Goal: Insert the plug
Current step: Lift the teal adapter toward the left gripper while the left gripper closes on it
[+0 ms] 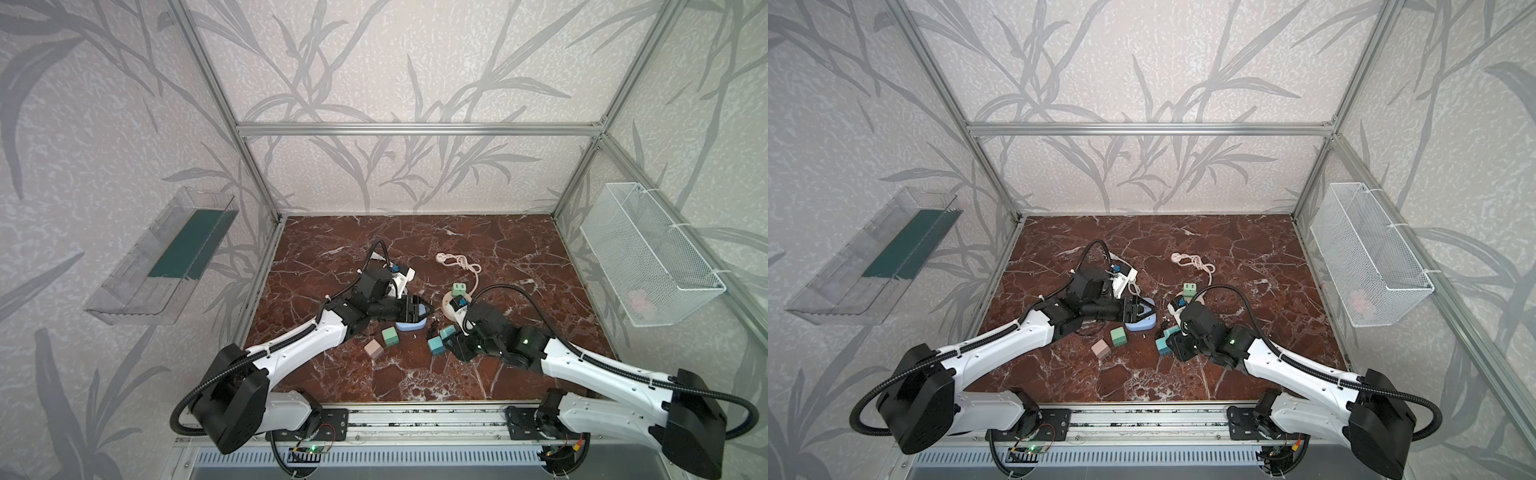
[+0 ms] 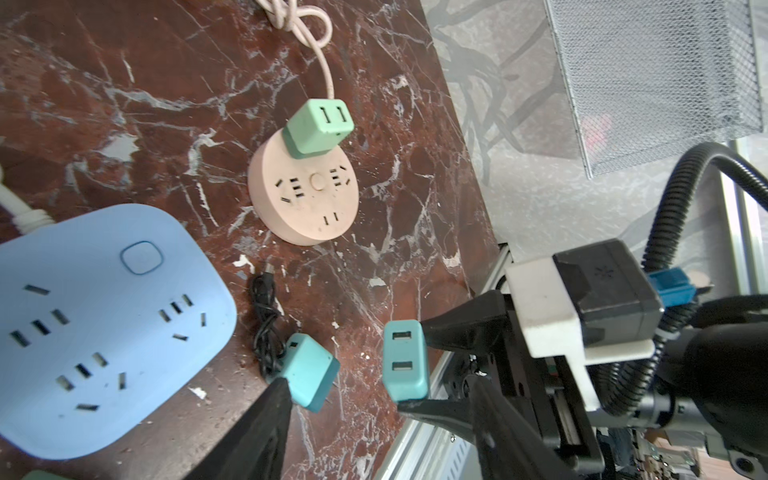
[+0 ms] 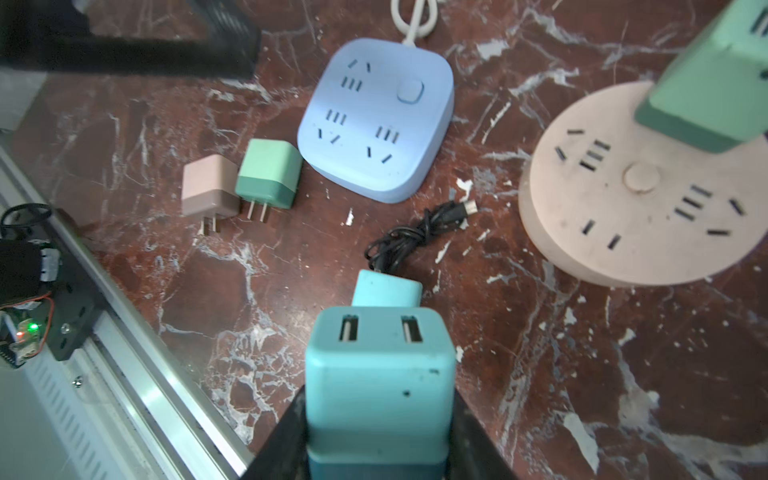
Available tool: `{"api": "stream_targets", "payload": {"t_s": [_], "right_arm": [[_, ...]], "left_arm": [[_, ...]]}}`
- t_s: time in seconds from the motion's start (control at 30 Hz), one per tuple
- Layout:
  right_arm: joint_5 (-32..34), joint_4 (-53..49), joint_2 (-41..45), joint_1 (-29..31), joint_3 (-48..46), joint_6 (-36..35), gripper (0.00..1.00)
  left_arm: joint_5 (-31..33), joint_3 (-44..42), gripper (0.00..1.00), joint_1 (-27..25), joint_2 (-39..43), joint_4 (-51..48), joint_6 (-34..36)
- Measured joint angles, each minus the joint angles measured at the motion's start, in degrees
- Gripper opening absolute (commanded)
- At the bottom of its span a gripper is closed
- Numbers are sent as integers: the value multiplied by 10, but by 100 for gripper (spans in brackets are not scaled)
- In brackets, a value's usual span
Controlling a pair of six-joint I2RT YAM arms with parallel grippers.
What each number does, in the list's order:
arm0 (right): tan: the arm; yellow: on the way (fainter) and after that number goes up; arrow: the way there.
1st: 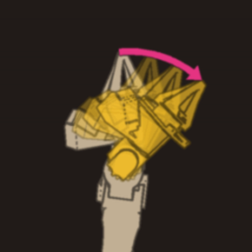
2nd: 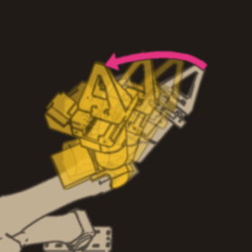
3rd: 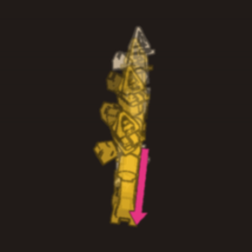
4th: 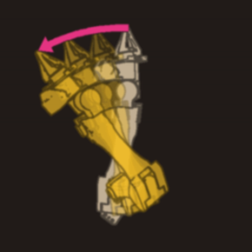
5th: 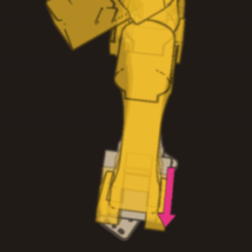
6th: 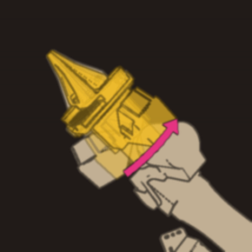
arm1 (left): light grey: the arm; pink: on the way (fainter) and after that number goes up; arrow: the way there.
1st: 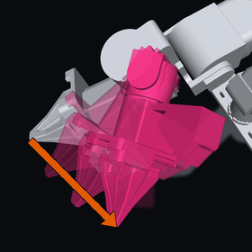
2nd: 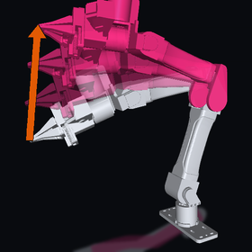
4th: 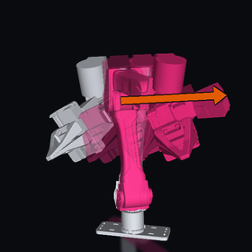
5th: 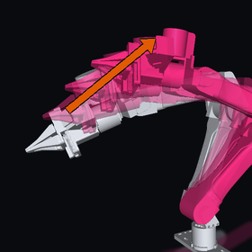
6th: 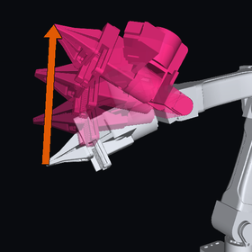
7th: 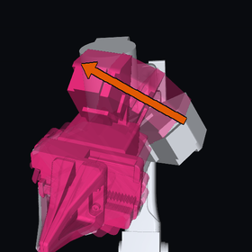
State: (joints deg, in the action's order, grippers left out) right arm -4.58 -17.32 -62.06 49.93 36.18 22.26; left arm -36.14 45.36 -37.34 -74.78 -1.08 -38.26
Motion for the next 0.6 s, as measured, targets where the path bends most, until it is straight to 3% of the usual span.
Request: {"api": "stream_targets", "payload": {"t_s": [0.2,0.6], "right_arm": [[-12,28,26,0,-1,-18,0],[-26,38,32,0,-1,-49,0]], "left_arm": [[-4,0,58,-14,4,-40,-3],[6,4,62,-27,-13,-77,-5]]}}
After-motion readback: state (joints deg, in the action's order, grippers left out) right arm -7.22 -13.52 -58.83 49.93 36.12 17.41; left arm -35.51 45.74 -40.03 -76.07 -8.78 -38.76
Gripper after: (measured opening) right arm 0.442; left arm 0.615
